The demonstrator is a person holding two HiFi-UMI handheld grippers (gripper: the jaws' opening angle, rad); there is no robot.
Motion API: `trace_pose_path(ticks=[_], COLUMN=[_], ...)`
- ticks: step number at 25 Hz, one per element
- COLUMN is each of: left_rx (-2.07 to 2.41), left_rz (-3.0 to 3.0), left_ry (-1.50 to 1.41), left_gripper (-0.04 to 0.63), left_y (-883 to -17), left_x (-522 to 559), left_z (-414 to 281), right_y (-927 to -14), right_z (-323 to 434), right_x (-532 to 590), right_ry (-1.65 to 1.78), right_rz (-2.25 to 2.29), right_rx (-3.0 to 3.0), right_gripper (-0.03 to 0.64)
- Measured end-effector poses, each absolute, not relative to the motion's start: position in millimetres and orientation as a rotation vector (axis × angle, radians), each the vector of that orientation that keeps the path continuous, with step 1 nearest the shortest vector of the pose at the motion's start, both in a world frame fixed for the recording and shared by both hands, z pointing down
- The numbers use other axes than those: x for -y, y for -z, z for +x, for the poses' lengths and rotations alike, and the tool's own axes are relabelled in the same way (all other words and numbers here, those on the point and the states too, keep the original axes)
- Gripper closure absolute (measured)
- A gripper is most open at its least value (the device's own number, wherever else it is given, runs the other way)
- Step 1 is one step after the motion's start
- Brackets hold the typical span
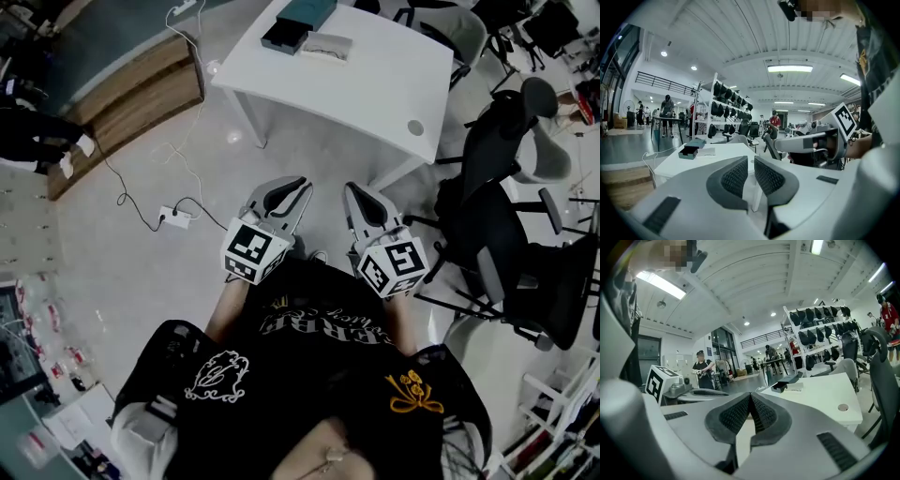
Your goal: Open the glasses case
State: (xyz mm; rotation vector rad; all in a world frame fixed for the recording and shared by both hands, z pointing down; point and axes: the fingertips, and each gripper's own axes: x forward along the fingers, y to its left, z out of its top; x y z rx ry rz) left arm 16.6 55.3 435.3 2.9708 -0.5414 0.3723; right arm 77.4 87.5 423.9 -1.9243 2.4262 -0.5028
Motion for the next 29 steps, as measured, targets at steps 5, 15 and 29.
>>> trace_pose_path(ticks=[5, 15, 29], left_rx=[0.529, 0.499, 0.472], left_rz=[2.984, 3.014, 3.000], left_ry=[-0.370, -0.359, -0.374], left_gripper=[0.555, 0.555, 0.555], left_y=[-432.1, -424.2, -434.3], left_x=[-72.8, -80.4, -87.1], left_z=[13.7, 10.6, 2.9], right_y=[-425.6, -426.1, -438.3], right_z=[71.1, 60.6, 45.9], right_x=[-99.6, -105.1, -104.0], right_ry=[0.521, 0.534, 0.590], right_rz=[-1.905, -1.906, -1.889], right_rx=[-2.444, -2.455, -2.490], right_gripper=[0.603, 0.603, 0.603])
